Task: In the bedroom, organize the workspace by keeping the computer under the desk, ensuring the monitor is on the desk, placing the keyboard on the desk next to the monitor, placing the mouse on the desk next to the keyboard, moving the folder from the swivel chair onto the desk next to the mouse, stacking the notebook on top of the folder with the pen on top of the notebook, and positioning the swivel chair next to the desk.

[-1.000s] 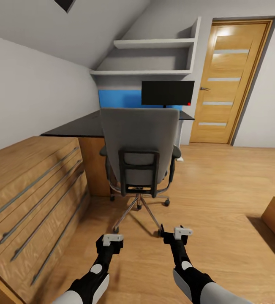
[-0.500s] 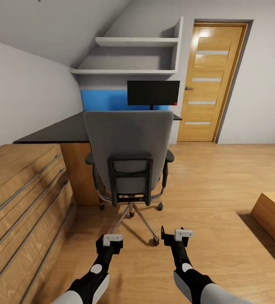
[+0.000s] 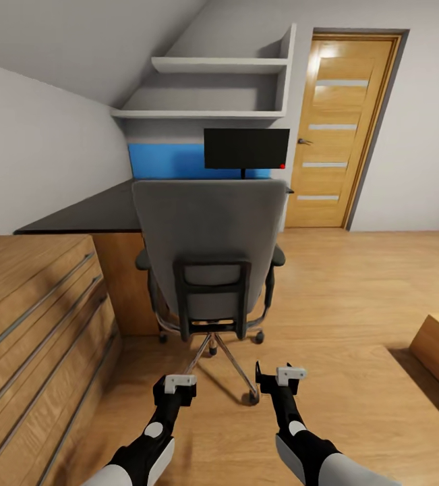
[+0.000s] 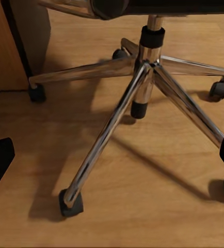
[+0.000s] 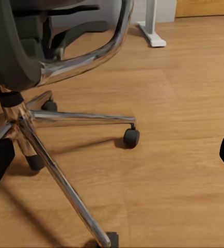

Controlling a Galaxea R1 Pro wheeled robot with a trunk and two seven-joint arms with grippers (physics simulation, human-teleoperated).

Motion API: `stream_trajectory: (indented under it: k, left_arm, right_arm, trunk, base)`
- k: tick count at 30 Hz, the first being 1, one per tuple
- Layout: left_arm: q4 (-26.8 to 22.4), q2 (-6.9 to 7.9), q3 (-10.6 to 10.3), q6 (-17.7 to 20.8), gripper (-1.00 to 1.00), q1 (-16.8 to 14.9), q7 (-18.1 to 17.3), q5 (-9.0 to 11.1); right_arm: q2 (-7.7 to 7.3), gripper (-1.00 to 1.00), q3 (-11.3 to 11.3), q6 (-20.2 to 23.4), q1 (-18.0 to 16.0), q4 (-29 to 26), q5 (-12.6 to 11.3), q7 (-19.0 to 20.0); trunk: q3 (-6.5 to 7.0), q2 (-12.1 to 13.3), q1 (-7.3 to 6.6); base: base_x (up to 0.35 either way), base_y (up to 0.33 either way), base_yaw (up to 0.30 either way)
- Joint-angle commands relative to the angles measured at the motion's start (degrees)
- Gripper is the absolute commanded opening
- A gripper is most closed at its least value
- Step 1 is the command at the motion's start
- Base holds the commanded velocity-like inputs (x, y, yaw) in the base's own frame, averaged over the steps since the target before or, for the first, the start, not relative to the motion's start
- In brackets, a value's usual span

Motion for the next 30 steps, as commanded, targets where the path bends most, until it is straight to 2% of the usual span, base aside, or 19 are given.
stream_trajectory:
  k: [1, 10, 15, 16, 19, 30]
  left_arm:
    - [0.07, 0.00, -0.28, -0.03, 1.00, -0.04, 0.46, -0.13]
    - [0.07, 0.00, -0.29, -0.14, 1.00, -0.04, 0.46, -0.19]
    - [0.07, 0.00, -0.27, -0.16, 1.00, -0.04, 0.76, 0.00]
    - [0.07, 0.00, -0.28, -0.16, 1.00, -0.04, 0.78, -0.01]
    - [0.07, 0.00, -0.28, -0.16, 1.00, -0.04, 0.80, -0.02]
    - [0.07, 0.00, -0.29, -0.16, 1.00, -0.04, 0.81, -0.09]
  right_arm:
    - [0.02, 1.00, 0.66, -0.13, -0.05, 0.05, -0.13, -0.36]
    - [-0.01, 1.00, 0.82, -0.14, -0.05, 0.19, 0.03, 0.23]
    - [0.04, 1.00, 1.57, -0.11, -0.05, 0.36, 4.10, 2.38]
    - [0.12, 1.00, 1.66, -0.01, 0.02, 0.40, 5.25, 4.70]
    - [0.20, 1.00, 1.75, 0.17, 0.11, 0.47, 6.56, 9.09]
    - [0.25, 1.00, 1.68, -0.04, 0.13, 1.15, 6.77, 9.73]
  trunk:
    - [-0.05, -0.02, 0.02]
    - [-0.05, -0.02, 0.02]
    - [-0.05, -0.02, 0.02]
    - [-0.05, -0.02, 0.02]
    - [-0.05, -0.02, 0.02]
    - [-0.05, -0.02, 0.02]
  base:
    - [0.324, 0.000, 0.000]
    - [0.327, 0.000, 0.000]
    - [0.136, 0.000, 0.000]
    - [0.088, 0.000, 0.000]
    - [0.215, 0.000, 0.000]
    - [0.319, 0.000, 0.000]
